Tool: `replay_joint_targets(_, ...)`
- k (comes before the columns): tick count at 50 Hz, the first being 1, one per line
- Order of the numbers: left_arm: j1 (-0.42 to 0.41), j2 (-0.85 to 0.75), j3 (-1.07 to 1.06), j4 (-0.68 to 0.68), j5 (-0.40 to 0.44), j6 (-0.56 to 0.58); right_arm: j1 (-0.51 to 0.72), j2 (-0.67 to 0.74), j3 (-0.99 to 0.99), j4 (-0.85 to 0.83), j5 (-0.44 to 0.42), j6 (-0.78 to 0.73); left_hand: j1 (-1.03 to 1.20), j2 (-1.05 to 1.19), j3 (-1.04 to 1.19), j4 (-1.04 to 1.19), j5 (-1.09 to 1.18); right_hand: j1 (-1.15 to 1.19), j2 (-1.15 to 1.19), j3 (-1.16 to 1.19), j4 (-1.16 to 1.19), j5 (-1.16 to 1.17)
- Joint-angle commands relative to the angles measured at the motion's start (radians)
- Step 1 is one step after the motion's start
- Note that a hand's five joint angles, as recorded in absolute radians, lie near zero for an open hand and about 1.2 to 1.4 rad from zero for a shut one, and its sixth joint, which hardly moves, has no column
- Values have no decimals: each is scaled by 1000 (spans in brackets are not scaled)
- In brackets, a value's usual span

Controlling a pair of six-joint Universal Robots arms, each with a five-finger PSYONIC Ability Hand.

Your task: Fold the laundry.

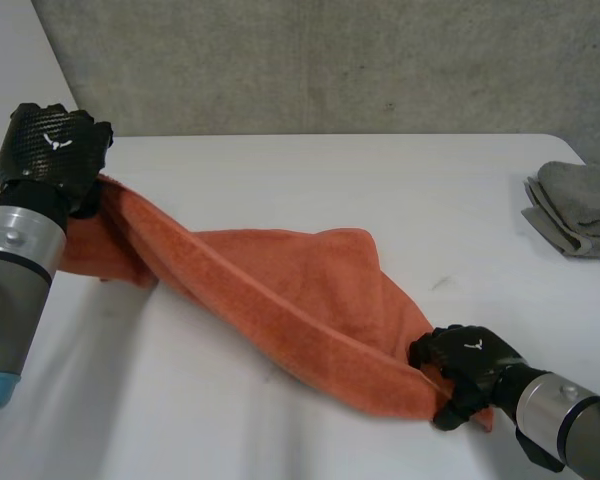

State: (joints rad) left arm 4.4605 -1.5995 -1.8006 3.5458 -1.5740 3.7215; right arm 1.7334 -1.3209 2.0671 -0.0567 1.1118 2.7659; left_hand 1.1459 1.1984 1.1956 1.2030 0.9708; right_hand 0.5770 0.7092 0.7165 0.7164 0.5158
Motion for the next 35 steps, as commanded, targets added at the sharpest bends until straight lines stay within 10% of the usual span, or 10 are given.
replay_joint_targets(1,2,-5,12,-2,-28,0,0,-6,24,-14,-3,-5,250,198,201,193,251,633,501,494,494,520)
replay_joint_targets(8,19,-3,14,-8,-34,-3,-8,-18,10,-17,-4,-48,250,198,201,193,251,819,687,680,680,706)
replay_joint_targets(19,8,151,70,-110,-20,-28,-28,-455,-433,346,-16,-229,250,198,201,193,251,819,687,680,680,706)
replay_joint_targets(35,23,68,179,-519,93,-8,-64,-178,-901,856,45,-543,250,198,201,193,251,819,687,680,680,706)
